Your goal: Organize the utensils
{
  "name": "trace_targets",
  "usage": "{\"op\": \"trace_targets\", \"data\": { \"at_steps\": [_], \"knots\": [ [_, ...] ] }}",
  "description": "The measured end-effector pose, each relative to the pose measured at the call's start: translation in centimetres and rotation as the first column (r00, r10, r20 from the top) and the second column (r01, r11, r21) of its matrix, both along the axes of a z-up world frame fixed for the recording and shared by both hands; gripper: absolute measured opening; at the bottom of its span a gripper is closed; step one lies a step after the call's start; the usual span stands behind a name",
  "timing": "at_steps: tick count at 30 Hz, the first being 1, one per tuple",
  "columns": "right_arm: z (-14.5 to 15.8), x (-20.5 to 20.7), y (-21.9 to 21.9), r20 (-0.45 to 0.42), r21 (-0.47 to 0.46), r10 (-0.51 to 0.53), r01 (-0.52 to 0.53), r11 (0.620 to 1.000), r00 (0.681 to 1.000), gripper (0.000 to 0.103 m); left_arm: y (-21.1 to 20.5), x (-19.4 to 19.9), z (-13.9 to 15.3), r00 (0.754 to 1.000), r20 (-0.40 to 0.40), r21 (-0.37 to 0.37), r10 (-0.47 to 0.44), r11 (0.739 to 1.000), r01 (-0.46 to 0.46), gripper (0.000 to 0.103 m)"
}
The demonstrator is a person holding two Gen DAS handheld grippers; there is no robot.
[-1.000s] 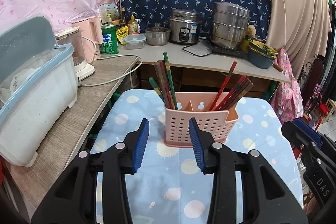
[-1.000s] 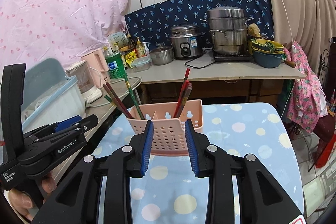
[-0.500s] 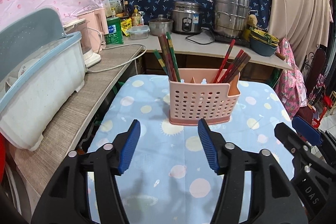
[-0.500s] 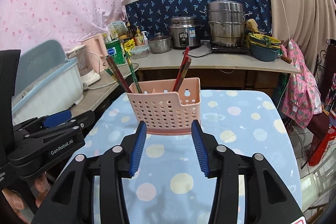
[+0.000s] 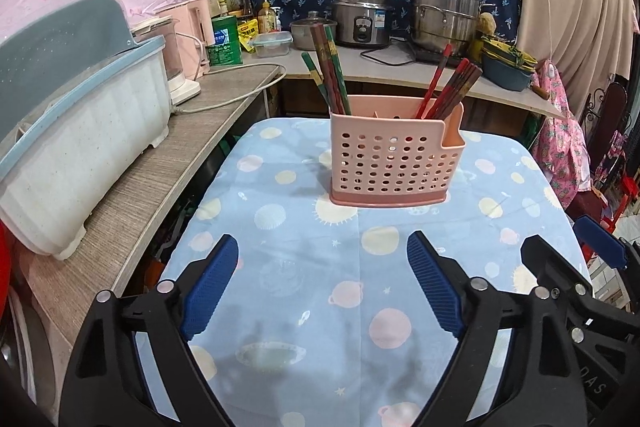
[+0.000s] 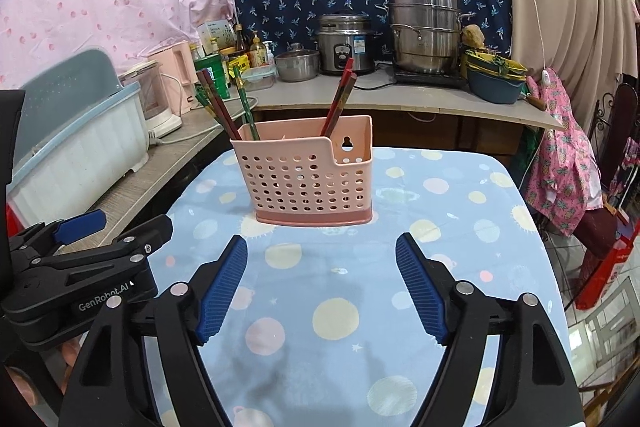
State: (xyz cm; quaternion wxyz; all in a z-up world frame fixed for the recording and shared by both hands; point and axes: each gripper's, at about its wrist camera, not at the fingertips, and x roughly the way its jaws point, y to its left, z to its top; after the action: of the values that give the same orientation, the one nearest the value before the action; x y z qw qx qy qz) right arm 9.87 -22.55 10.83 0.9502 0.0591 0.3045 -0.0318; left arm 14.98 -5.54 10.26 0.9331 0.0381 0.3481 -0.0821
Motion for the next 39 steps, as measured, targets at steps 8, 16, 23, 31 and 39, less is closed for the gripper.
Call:
{"op": "trace_targets", "data": {
  "at_steps": [8,16,23,31,39],
  "knots": [
    [-0.9,-0.2,0.0,-0.023,-0.021,-0.005,0.004,1.000,1.000,0.084,0.0,-0.2,-1.0,1.000,-0.022,0.010,0.010,1.000,-0.010,0.089],
    [-1.7,-0.2,0.1,-0.044,-0.046,-0.011,0.009,0.999,0.999,0.085,0.0,-0.1,-1.6,0.999,-0.038,0.014,0.011,1.000,-0.010,0.091],
    [-2.2,0.0,0.1,-0.060,-0.047,-0.014,0.011,0.999,0.998,0.085,0.1,0.0,-1.9,0.999,-0.044,0.021,0.015,1.000,-0.014,0.091],
    [-2.7,0.0,0.2,-0.074,-0.047,-0.023,0.020,0.999,0.997,0.085,-0.2,0.3,-2.5,0.999,-0.048,0.048,0.019,0.999,-0.016,0.092],
    [-2.7,0.2,0.2,-0.077,-0.044,-0.025,0.021,0.999,0.997,0.085,-0.2,0.5,-2.7,0.998,-0.051,0.052,0.028,0.998,-0.025,0.092]
  ]
}}
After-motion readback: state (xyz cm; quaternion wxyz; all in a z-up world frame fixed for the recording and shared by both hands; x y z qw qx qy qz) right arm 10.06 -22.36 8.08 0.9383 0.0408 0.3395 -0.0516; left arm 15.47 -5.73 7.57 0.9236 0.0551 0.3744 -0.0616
